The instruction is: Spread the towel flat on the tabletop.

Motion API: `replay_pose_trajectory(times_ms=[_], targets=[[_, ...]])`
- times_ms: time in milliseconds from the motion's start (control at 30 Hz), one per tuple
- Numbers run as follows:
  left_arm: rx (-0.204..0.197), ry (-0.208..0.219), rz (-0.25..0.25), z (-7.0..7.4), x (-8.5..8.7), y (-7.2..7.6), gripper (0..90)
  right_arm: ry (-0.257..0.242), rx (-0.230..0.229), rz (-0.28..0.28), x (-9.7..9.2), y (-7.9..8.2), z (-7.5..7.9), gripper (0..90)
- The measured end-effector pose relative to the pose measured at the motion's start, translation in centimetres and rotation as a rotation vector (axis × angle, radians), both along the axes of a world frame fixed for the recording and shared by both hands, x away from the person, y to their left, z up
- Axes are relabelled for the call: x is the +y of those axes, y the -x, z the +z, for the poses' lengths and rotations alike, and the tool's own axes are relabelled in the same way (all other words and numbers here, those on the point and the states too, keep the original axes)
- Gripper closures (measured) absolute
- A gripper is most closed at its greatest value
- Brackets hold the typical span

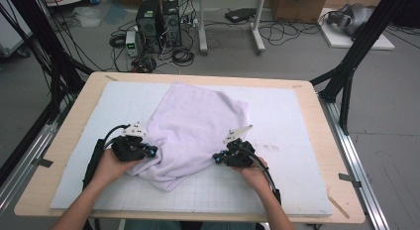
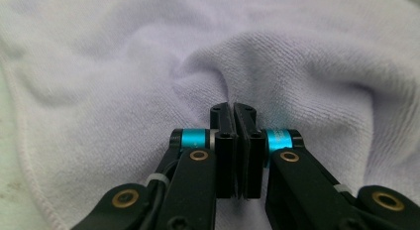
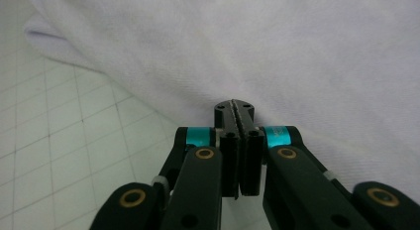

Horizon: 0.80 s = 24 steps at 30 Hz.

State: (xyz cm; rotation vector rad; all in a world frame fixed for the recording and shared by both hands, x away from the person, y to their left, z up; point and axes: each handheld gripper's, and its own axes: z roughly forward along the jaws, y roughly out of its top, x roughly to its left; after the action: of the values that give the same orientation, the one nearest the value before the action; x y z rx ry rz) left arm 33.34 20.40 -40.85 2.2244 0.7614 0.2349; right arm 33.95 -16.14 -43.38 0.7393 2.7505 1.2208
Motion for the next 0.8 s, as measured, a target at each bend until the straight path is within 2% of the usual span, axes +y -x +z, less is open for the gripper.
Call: replay_pose_trajectory(times_ms=[33, 167, 233, 267, 333, 367, 400, 467, 500, 567, 667, 767, 800], targets=[[-0.008, 0.007, 0.0, 0.4, -0.1, 0.0, 87.5, -0.006, 0.002, -0.008, -0.3, 0.0, 0.4, 89.7], [-0.039, 0.018, 0.003, 1.9, -0.4, -0.6, 87.6, -0.022, -0.045, -0.031, -1.5, -0.2, 2.3, 89.7], [-0.057, 0.024, 0.005, 2.5, -0.6, -0.9, 87.6, -0.047, -0.04, -0.009, -1.6, -0.2, 2.9, 89.2], [-0.056, 0.028, 0.007, 2.6, -0.6, -1.0, 87.6, -0.048, -0.037, 0.01, -1.3, 0.0, 2.9, 84.1], [-0.039, 0.027, 0.007, 2.4, -0.6, -1.2, 87.5, -0.012, -0.02, 0.043, -0.2, 0.3, 2.3, 71.2], [-0.03, 0.025, 0.004, 2.2, -0.5, -1.2, 87.0, -0.004, -0.012, 0.055, 0.3, 0.5, 1.9, 68.5], [-0.019, 0.031, -0.001, 2.1, -0.4, -1.1, 83.7, 0.004, -0.006, 0.071, 0.7, 0.7, 1.5, 66.5], [0.005, 0.044, -0.023, 2.0, -0.1, -0.6, 63.3, 0.036, -0.016, 0.07, 1.4, 1.1, 0.8, 59.5], [-0.004, 0.039, -0.031, 2.0, 0.0, -0.2, 56.1, 0.044, -0.021, 0.075, 1.7, 1.2, 0.5, 57.6], [0.01, 0.037, -0.045, 1.9, 0.7, 0.5, 43.9, 0.049, -0.013, 0.083, 2.1, 1.3, 0.0, 54.6], [0.037, 0.021, -0.061, 1.3, 1.6, 1.1, 38.6, 0.06, -0.033, 0.081, 2.6, 1.3, -0.4, 55.2], [0.059, -0.011, -0.064, 0.1, 1.7, 1.3, 40.3, 0.081, -0.065, 0.063, 2.7, 1.2, -0.4, 69.0], [0.067, -0.019, -0.071, -0.3, 1.6, 1.3, 45.0, 0.078, -0.061, 0.052, 2.6, 1.0, -0.4, 74.9]])
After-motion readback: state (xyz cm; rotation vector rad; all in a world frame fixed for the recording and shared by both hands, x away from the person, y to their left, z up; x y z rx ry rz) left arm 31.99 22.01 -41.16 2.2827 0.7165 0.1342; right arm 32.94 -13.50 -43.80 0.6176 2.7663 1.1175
